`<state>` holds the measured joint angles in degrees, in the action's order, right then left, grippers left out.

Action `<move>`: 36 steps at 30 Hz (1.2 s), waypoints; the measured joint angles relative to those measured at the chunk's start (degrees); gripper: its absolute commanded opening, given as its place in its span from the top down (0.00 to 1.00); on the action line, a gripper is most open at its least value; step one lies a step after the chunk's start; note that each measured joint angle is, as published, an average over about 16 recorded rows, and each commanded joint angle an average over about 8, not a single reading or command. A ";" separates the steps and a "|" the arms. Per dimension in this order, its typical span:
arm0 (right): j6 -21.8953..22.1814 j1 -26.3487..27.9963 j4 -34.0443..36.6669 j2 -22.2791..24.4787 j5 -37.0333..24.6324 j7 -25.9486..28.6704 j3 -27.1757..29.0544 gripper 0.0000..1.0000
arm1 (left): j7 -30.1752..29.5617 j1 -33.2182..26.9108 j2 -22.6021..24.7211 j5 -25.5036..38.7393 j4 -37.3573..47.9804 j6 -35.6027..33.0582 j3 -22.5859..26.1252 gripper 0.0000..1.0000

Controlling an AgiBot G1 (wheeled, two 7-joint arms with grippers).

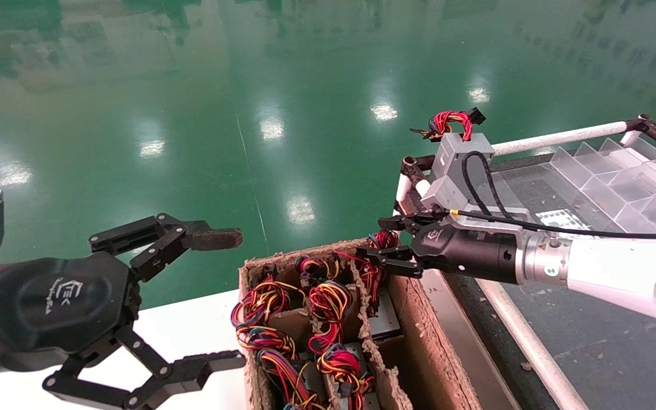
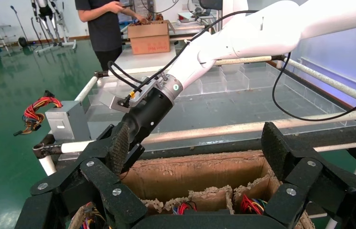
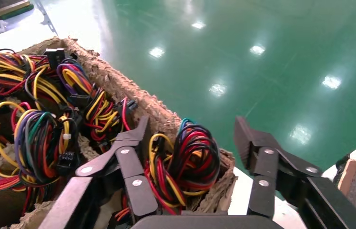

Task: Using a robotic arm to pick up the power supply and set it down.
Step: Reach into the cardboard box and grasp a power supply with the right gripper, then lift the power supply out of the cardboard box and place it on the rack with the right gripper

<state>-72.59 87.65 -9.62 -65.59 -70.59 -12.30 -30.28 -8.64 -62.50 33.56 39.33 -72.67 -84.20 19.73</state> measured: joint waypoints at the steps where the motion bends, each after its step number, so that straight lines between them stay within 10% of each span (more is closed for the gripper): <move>1: -0.22 0.05 0.37 -0.01 0.02 -0.33 0.01 1.00 | 0.00 0.00 0.00 0.00 0.00 0.00 0.00 0.00; 36: -9.66 0.82 4.02 3.09 4.50 -3.76 2.89 1.00 | 0.02 -0.01 -0.01 -0.02 0.00 0.01 0.03 0.00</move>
<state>-82.25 88.47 -5.60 -62.50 -66.10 -16.06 -27.38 -8.62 -62.51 33.55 39.31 -72.67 -84.19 19.76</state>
